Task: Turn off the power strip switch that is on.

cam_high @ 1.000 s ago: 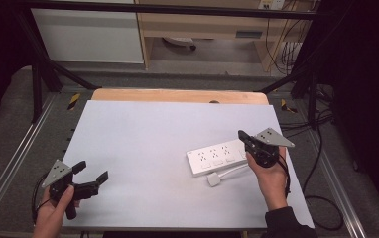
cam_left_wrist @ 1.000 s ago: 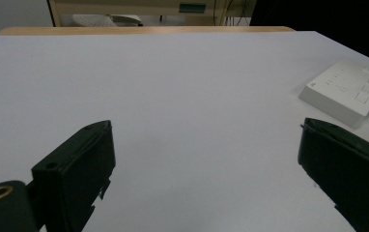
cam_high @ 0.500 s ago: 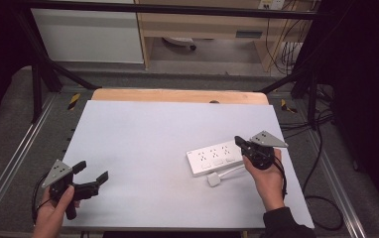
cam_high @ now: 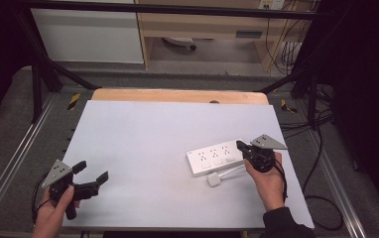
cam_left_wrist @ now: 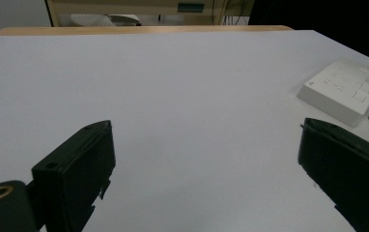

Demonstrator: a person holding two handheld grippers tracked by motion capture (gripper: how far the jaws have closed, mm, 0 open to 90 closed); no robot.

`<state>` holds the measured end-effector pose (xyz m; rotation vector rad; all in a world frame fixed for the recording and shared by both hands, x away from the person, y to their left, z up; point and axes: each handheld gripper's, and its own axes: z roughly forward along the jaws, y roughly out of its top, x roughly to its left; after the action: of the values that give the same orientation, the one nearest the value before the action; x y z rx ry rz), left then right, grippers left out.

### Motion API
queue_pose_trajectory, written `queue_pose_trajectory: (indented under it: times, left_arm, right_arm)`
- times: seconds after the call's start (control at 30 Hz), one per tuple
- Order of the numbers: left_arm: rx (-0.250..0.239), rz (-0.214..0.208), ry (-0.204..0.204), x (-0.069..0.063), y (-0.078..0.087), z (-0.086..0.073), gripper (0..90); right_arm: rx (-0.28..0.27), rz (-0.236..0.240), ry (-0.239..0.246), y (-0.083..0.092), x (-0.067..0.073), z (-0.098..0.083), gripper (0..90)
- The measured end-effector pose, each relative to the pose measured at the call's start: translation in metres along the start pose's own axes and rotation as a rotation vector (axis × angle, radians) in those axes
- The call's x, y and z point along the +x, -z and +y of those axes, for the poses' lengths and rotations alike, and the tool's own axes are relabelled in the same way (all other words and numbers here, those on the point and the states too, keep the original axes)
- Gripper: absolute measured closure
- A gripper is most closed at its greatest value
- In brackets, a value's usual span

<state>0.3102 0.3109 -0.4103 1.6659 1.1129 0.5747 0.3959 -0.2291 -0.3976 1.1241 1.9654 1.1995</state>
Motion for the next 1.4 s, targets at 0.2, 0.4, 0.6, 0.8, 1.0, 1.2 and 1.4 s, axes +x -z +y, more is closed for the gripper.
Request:
queue_pose_trajectory:
  times: [0.2,0.4,0.6,0.8,1.0,1.2,1.4]
  left_arm:
    - [0.001,-0.002,-0.002,0.0,0.0,0.0,5.9]
    - [0.002,-0.003,-0.001,0.0,0.0,0.0,5.9]
    - [0.002,-0.003,-0.002,0.0,0.0,0.0,5.9]
    - [0.003,-0.005,-0.003,0.0,-0.001,0.0,5.9]
    - [0.004,-0.004,-0.004,-0.001,0.0,0.0,5.9]
    - [0.004,-0.004,-0.006,0.0,0.0,0.0,5.9]
    - [0.005,-0.005,-0.008,0.0,0.0,0.0,5.9]
  right_arm:
    - [0.018,0.003,0.011,-0.001,0.001,-0.004,90.0]
    - [0.035,0.002,0.011,-0.003,0.0,-0.008,90.0]
    - [0.05,0.003,0.009,-0.005,-0.001,-0.01,90.0]
    - [0.067,0.001,0.014,-0.008,-0.002,-0.013,90.0]
    - [0.092,0.005,0.012,-0.011,-0.002,-0.017,90.0]
    - [0.118,0.026,0.019,-0.014,0.003,-0.02,90.0]
    - [0.143,0.05,0.037,-0.017,0.01,-0.023,90.0]
